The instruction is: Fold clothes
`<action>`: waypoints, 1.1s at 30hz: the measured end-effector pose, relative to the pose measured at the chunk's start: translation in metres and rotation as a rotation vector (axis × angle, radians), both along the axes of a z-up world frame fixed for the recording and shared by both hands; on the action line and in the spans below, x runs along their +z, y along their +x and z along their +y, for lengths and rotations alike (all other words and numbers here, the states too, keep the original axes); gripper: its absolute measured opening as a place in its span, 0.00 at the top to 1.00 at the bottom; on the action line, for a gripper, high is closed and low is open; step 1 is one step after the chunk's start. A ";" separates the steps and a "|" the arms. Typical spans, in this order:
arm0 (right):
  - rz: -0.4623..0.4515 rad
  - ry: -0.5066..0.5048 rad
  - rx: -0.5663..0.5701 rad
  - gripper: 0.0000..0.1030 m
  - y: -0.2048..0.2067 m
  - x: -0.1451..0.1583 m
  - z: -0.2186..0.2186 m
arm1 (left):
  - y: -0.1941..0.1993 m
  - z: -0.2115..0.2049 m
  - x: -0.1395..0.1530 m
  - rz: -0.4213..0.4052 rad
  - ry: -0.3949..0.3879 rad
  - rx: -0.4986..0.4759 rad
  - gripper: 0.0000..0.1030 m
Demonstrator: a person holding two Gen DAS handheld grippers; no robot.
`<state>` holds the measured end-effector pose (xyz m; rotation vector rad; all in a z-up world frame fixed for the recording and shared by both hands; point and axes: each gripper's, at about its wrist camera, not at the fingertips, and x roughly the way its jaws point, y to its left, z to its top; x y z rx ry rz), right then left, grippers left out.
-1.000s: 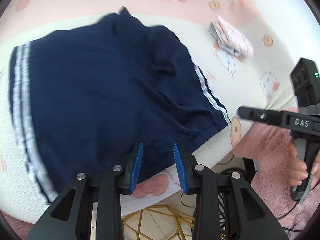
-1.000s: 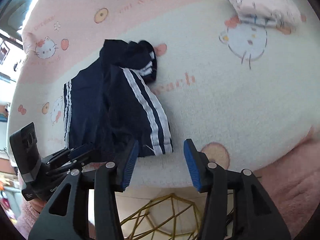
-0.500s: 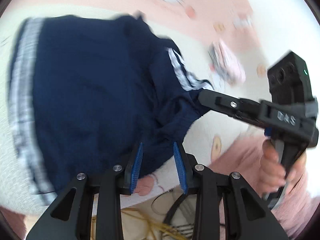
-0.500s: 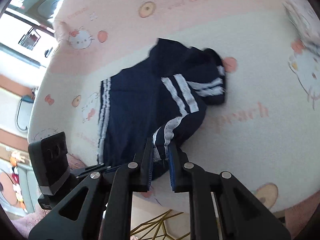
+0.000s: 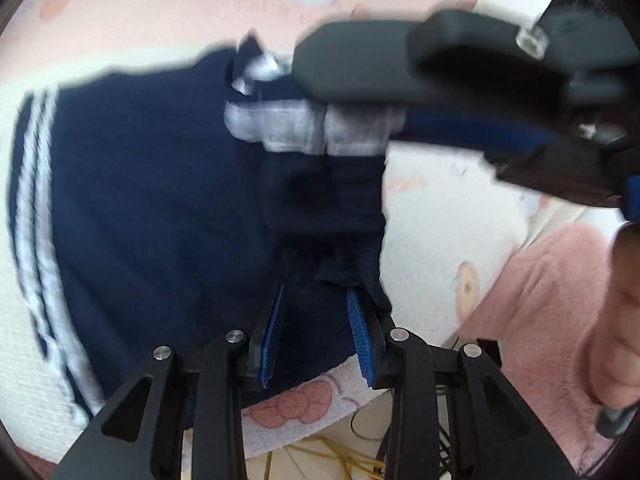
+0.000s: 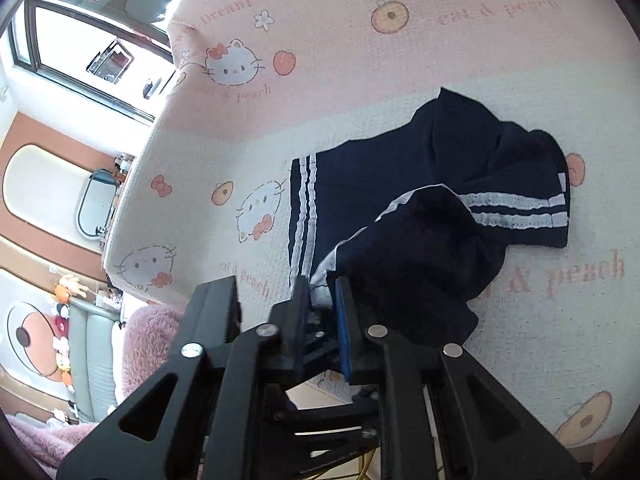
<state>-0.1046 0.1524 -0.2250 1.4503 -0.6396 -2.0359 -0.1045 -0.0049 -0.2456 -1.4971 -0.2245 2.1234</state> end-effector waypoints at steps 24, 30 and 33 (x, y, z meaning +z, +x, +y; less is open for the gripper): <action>0.079 0.340 0.058 0.62 0.039 -0.016 -0.002 | -0.009 -0.089 -0.007 -0.312 0.272 0.330 0.56; 0.033 0.444 0.136 0.62 0.051 -0.058 -0.021 | -0.008 -0.084 -0.006 -0.282 0.196 0.394 0.56; 0.031 0.404 0.121 0.62 0.046 -0.067 -0.025 | -0.004 -0.090 -0.008 -0.285 0.225 0.422 0.56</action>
